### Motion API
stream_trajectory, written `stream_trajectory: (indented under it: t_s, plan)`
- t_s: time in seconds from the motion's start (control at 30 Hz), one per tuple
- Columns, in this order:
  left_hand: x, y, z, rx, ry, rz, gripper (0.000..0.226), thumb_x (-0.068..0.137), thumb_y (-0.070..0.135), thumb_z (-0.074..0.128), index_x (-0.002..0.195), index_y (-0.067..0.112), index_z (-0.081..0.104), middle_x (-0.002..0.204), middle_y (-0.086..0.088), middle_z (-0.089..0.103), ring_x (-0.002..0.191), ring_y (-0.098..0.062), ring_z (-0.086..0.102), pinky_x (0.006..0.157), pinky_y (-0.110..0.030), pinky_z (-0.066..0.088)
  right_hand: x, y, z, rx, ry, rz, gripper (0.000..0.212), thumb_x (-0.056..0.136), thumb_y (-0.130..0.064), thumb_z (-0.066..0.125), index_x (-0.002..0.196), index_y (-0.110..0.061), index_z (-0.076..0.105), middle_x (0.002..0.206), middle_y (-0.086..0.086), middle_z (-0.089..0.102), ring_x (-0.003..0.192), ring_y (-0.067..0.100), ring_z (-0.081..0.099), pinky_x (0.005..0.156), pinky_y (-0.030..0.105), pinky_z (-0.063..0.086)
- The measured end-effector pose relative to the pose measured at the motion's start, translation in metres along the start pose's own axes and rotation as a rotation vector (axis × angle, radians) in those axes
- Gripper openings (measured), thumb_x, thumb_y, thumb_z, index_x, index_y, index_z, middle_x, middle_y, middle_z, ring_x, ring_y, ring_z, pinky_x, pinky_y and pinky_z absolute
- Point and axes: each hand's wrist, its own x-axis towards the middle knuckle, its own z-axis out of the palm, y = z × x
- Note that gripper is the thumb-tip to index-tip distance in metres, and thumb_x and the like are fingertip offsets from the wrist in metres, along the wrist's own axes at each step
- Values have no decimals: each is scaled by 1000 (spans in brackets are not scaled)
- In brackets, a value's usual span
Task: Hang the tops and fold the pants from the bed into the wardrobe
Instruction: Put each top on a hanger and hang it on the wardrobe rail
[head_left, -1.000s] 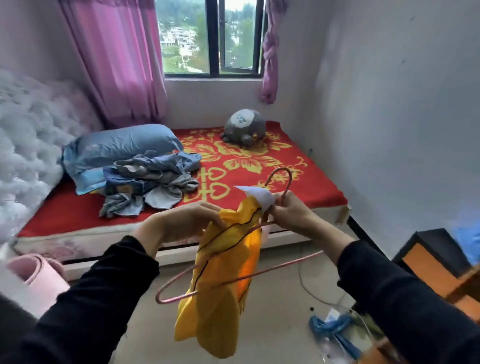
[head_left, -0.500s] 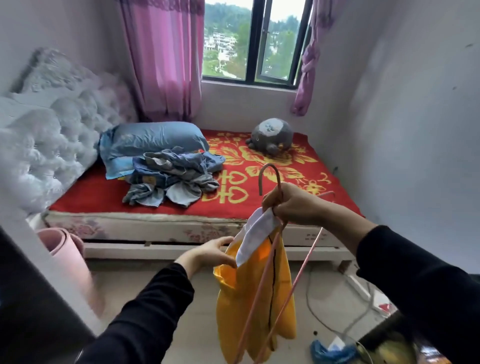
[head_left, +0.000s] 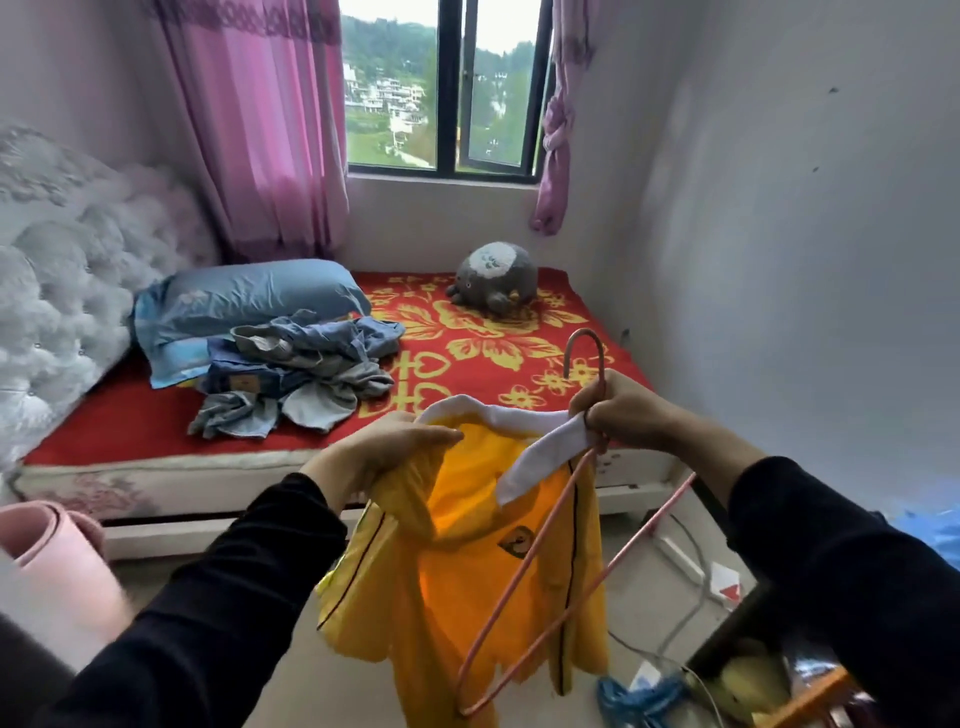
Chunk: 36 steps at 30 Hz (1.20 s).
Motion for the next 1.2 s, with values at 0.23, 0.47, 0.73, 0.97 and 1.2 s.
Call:
stream_trajectory:
  t_s: [0.23,0.47,0.73,0.97,1.2]
  plan:
    - [-14,41,-10,-76,108,130,23,93,27,61,112,16,66,100,-8,68,90,-23,67,77,-36,58,-4,-6,-37,321,213,-95,27,73,12,43,80,14,69,59,20,64,36,17,46,36,17,34]
    - [-20,64,-13,-87,211,199,25,92,34,62,111,19,64,104,-9,67,89,-23,66,71,-33,56,13,-23,-32,1046,421,72,25,80,3,33,73,-4,56,58,6,48,32,6,29,35,15,17]
    - [-32,80,-29,-150,272,228,29,89,39,63,112,21,70,109,-9,68,93,-23,68,72,-31,58,44,-75,-3,1569,616,-56,24,72,2,30,70,-7,52,44,-2,44,32,7,26,36,16,17]
    - [-59,93,-66,-252,380,334,26,84,34,69,98,12,72,99,-14,72,87,-26,69,77,-39,59,59,-81,49,1202,712,88,26,78,2,40,64,-4,61,52,6,47,37,11,37,36,21,26]
    - [-68,74,-83,-373,493,311,26,83,22,64,101,4,72,100,-18,71,85,-28,70,80,-43,58,56,-94,31,808,611,-13,26,80,2,46,60,-4,62,48,4,48,43,14,40,41,24,31]
